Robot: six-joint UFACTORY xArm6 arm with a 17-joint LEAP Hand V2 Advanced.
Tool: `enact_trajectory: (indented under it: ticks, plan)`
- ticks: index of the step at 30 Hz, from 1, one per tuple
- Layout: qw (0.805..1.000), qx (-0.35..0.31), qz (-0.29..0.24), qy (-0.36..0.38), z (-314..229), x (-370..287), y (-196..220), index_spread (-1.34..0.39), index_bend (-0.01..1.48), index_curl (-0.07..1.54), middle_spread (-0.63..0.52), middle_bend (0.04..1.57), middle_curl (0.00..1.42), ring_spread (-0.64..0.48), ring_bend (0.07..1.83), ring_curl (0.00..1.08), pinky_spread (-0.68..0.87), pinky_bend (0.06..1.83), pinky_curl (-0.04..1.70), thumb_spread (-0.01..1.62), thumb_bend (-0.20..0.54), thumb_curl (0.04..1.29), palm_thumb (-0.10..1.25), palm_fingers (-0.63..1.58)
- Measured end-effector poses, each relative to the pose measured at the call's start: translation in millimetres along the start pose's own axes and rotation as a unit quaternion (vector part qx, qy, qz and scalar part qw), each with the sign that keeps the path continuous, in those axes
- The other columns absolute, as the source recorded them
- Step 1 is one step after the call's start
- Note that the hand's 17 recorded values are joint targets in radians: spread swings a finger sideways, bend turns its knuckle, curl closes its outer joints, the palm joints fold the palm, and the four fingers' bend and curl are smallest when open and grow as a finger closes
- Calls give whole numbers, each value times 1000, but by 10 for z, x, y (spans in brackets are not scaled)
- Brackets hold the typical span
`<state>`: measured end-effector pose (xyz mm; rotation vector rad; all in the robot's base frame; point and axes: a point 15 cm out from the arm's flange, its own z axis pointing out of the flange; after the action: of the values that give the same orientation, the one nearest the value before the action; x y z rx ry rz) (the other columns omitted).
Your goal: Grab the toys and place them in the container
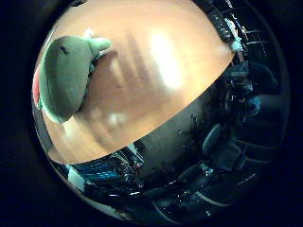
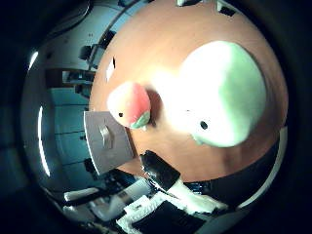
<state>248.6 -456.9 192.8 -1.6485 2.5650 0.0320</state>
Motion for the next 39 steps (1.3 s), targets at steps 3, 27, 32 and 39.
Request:
enact_trajectory:
  ticks: [3, 27, 32, 39]
  plan:
    - [1000, -11, -4, -9, 108, -34, 3, -353, 169, 294, 75, 187, 303, 208, 229, 255, 397, 354, 300, 1039, -30, 260, 347, 108]
    - [997, -39, -66, 26, 189, -154, -213, -470, 411, 459, -336, 754, 575, -334, 848, 481, -366, 705, 411, 982, -14, 367, 825, 1341]
    - [995, -23, -82, 52, -228, -256, -240, -396, 794, 672, -254, 1049, 700, -284, 1132, 598, -356, 1028, 587, 968, -6, 421, 937, 1293]
    - [994, 5, -87, 70, -941, -491, -109, -319, 978, 795, -191, 1240, 776, -243, 1310, 676, -276, 1190, 745, 936, -11, 534, 1040, 1128]
